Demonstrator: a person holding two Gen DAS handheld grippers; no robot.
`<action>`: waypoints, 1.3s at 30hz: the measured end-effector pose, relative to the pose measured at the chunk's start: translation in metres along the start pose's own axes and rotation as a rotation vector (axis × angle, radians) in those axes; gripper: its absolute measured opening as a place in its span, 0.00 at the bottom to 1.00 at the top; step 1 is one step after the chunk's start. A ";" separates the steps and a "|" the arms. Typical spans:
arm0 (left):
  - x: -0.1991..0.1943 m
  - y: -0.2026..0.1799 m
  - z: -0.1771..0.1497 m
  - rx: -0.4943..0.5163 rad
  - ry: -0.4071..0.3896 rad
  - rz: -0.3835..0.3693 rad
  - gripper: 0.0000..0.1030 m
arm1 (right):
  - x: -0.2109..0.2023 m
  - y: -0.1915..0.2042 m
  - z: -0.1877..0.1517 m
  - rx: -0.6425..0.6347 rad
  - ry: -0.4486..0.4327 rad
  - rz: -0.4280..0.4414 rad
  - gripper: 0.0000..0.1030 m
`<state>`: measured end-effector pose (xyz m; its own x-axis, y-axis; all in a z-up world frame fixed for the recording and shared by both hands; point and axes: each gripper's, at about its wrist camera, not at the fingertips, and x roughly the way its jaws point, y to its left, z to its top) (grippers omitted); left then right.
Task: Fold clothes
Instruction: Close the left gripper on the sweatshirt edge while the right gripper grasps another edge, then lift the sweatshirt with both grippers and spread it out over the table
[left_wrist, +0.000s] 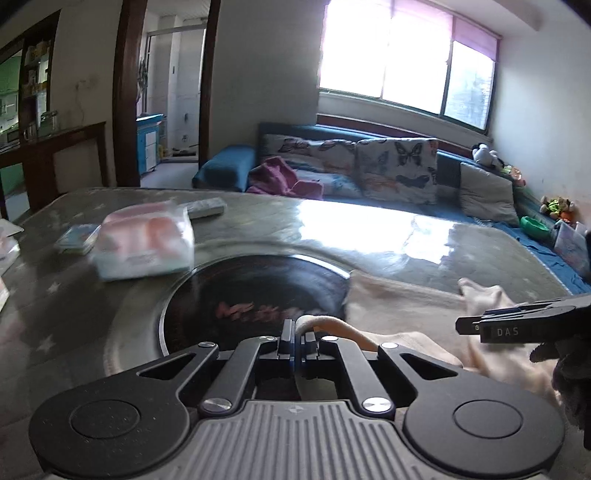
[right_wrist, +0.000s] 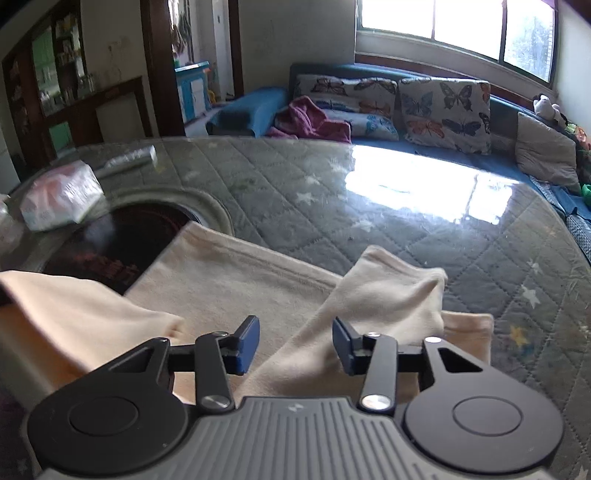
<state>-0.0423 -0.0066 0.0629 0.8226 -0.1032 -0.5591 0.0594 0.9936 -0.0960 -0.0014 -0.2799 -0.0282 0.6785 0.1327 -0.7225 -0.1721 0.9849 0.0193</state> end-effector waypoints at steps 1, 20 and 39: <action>-0.001 0.003 -0.002 -0.006 0.005 0.011 0.03 | 0.002 0.000 -0.001 0.003 -0.001 -0.007 0.36; -0.026 0.056 -0.035 -0.122 0.075 0.084 0.03 | -0.085 -0.056 -0.032 0.134 -0.215 -0.114 0.01; -0.053 0.060 -0.056 -0.034 0.145 0.081 0.21 | -0.188 -0.158 -0.172 0.392 -0.155 -0.392 0.02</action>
<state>-0.1142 0.0555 0.0411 0.7336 -0.0312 -0.6789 -0.0246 0.9971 -0.0724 -0.2247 -0.4797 -0.0140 0.7404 -0.2646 -0.6179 0.3709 0.9275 0.0472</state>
